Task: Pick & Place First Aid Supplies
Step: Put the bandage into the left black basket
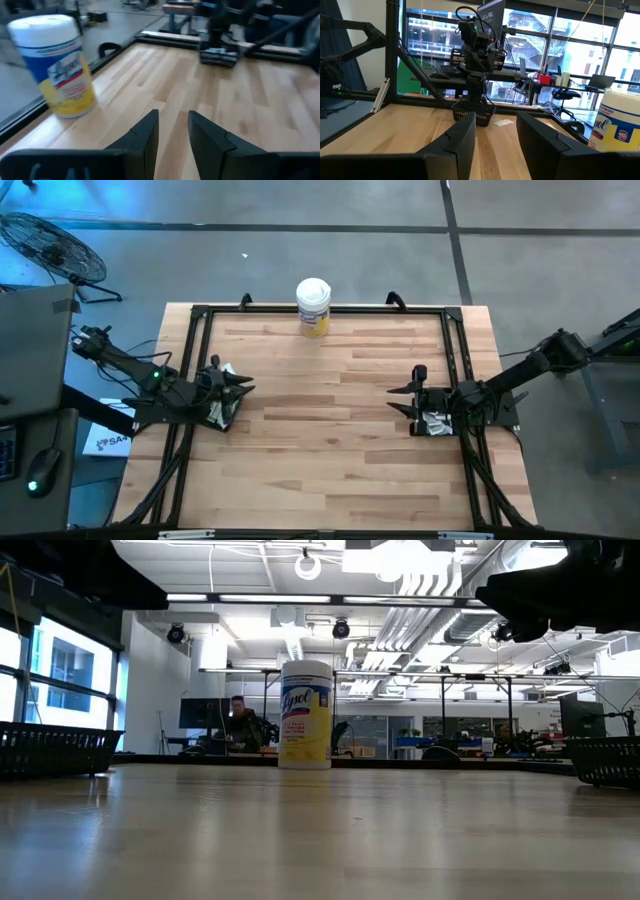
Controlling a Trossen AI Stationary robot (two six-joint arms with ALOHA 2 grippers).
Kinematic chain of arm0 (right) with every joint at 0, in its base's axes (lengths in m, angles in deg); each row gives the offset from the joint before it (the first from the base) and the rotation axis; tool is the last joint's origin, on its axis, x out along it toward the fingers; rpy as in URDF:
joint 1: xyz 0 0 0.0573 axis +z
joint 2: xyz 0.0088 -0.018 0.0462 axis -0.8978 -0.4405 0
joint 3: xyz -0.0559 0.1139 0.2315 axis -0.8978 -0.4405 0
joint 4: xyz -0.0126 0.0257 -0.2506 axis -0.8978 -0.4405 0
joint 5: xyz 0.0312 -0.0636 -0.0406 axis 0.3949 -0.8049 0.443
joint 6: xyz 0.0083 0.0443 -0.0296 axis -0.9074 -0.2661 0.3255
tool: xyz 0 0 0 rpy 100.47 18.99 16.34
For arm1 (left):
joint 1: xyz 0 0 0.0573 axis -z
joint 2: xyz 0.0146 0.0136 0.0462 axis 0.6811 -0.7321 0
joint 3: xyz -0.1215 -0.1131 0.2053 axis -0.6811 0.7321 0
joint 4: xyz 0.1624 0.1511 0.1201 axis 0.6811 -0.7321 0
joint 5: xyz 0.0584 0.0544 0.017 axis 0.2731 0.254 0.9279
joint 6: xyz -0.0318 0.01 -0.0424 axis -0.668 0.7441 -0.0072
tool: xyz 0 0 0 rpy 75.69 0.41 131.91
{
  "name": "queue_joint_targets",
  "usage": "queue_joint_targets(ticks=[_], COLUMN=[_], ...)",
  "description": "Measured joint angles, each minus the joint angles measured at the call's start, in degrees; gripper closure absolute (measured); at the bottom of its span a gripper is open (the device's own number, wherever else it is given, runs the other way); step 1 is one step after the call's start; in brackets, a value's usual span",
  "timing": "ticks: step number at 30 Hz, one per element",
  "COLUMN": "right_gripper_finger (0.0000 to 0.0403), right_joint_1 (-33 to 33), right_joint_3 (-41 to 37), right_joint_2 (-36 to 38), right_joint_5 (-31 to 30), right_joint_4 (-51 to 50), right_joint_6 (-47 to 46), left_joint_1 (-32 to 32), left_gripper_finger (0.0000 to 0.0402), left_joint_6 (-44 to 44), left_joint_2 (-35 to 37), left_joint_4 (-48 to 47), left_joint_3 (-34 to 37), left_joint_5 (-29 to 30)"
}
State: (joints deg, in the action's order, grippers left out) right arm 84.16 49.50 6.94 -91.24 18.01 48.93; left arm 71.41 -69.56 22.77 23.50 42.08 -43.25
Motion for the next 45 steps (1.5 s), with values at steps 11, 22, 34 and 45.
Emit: queue_joint_targets(ticks=[11, 22, 34, 45], right_gripper_finger=[0.0265, 0.0265, 0.0265, 0.0265], right_joint_1=[0.00, 0.00, -0.01, -0.04], right_joint_3=[-0.02, -0.02, -0.02, -0.02], right_joint_2=[0.00, 0.00, 0.00, 0.00], right_joint_5=[0.00, -0.02, -1.53, -2.18], right_joint_4=[0.00, 0.00, -1.12, -3.19], right_joint_6=[0.00, 0.00, 0.91, 4.79], left_joint_1=[-10.85, -32.66, -45.30, -54.46], left_gripper_finger=[0.0300, 0.0300, 0.0300, 0.0300], left_joint_6=[-13.57, -25.73, -37.65, -28.65], left_joint_2=[-5.56, -14.40, -33.86, -43.22], left_joint_4=[-10.23, -24.36, -46.74, -47.10], left_joint_3=[-5.54, -11.36, -19.69, -19.82], left_joint_5=[-1.21, -15.47, -31.99, -39.69])
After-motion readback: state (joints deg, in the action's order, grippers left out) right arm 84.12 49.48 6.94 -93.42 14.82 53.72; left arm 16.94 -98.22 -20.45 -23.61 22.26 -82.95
